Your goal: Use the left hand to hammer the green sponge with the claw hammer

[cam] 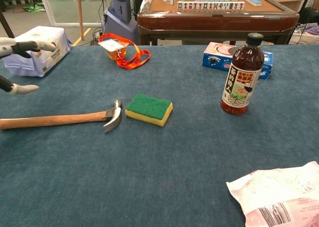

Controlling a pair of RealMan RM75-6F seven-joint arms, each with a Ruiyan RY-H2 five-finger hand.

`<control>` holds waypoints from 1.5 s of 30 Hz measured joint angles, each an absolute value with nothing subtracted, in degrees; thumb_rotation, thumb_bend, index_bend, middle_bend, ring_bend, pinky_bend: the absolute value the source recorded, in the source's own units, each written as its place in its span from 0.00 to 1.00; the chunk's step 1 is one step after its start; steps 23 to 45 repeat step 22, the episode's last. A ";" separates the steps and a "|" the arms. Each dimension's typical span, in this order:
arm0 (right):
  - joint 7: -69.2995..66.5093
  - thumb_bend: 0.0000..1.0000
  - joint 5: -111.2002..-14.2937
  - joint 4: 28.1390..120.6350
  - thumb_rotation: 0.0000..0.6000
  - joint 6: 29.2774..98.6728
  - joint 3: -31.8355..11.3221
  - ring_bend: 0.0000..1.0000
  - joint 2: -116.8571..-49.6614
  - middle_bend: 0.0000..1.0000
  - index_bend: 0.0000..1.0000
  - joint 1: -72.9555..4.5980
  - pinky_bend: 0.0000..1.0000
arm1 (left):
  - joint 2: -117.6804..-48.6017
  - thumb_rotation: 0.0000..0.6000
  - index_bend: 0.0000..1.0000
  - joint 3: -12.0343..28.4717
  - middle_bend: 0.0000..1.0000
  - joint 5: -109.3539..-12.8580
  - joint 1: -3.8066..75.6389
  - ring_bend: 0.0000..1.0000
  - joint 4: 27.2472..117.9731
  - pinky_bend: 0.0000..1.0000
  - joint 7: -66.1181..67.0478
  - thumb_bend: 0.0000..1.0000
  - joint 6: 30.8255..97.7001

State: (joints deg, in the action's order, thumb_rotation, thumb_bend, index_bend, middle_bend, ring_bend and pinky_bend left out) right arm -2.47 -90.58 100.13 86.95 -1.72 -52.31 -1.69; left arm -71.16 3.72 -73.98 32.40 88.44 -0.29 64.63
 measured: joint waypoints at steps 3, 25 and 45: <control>-2.56 0.25 -90.87 99.69 1.00 86.20 -1.72 0.37 -52.67 0.51 0.38 -2.24 0.35 | -69.77 1.00 0.03 3.40 0.00 -72.95 28.89 0.00 90.89 0.08 1.97 0.27 69.39; -0.82 0.25 -95.62 99.82 1.00 84.18 -0.90 0.33 -54.17 0.47 0.38 -5.09 0.35 | -68.12 1.00 0.12 -2.11 0.03 -78.73 7.89 0.03 99.82 0.08 8.29 0.27 94.13; -0.82 0.25 -95.62 99.82 1.00 84.18 -0.90 0.33 -54.17 0.47 0.38 -5.09 0.35 | -68.12 1.00 0.12 -2.11 0.03 -78.73 7.89 0.03 99.82 0.08 8.29 0.27 94.13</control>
